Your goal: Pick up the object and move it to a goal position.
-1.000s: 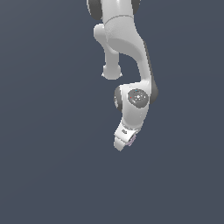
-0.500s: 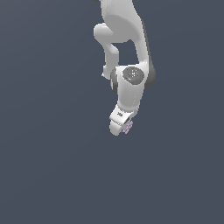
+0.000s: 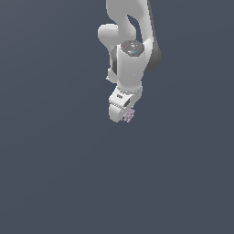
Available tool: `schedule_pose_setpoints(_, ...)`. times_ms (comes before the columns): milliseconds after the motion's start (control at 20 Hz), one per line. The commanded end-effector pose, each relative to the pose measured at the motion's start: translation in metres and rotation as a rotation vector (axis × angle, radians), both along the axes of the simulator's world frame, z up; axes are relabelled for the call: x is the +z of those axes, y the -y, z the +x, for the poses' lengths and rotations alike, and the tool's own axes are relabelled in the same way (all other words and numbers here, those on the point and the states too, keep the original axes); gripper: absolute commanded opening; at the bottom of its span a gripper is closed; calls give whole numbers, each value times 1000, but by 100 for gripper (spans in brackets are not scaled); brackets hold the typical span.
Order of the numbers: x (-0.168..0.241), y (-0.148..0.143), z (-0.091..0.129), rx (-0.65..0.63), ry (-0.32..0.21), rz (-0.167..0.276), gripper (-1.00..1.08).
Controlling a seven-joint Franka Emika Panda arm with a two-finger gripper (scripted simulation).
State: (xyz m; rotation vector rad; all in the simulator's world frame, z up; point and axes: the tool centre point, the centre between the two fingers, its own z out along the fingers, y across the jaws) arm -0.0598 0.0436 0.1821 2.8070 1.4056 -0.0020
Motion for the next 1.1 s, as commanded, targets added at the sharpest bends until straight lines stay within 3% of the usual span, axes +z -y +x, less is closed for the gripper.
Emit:
schedule_pose_setpoints(0,16,5,-14,0,0,0,-100)
schedule_pose_setpoints(500,69,22,-55,0,0,3,-100)
schedule_pose_setpoints(1050,91,30,-71,0,0,4,-100)
